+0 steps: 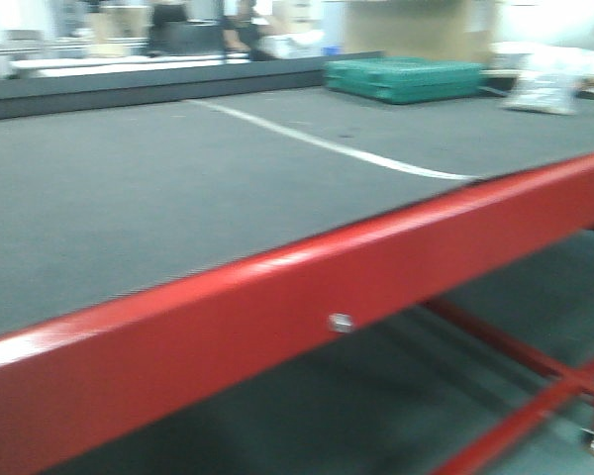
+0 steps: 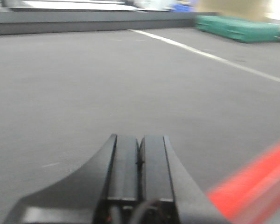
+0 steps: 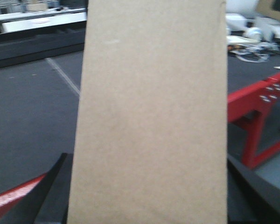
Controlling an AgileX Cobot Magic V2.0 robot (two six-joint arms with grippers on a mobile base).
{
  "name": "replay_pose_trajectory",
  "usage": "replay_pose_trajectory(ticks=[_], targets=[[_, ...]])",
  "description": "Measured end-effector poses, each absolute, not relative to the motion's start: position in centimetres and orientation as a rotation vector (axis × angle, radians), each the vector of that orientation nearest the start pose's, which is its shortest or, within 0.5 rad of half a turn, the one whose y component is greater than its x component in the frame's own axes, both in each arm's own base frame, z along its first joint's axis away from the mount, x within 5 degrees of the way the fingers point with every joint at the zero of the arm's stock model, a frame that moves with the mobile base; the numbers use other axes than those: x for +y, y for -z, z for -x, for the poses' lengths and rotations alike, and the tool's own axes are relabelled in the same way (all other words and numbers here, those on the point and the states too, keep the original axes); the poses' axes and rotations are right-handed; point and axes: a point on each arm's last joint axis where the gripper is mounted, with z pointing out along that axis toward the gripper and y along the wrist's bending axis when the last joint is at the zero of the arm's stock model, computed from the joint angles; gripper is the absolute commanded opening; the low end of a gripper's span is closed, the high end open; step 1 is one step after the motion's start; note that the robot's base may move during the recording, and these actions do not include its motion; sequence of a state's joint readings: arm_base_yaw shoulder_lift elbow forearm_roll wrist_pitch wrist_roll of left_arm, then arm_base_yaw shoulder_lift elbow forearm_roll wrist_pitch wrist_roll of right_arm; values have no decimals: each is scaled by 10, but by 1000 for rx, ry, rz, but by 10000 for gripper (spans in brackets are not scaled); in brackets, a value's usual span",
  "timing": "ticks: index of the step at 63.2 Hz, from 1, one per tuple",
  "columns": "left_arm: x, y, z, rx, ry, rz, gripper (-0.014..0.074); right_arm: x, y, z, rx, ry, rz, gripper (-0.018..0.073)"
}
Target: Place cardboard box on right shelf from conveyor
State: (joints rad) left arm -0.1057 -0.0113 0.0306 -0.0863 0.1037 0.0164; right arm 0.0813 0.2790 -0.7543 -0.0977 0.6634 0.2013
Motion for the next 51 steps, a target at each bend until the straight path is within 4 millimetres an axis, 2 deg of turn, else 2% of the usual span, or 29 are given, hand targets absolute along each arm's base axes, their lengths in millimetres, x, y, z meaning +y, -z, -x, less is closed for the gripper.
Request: replay_pose_trajectory(ticks=[51], targets=[[-10, -194, -56, 1607, 192, -87, -119, -3, -381, -30, 1668, -105, -81, 203]])
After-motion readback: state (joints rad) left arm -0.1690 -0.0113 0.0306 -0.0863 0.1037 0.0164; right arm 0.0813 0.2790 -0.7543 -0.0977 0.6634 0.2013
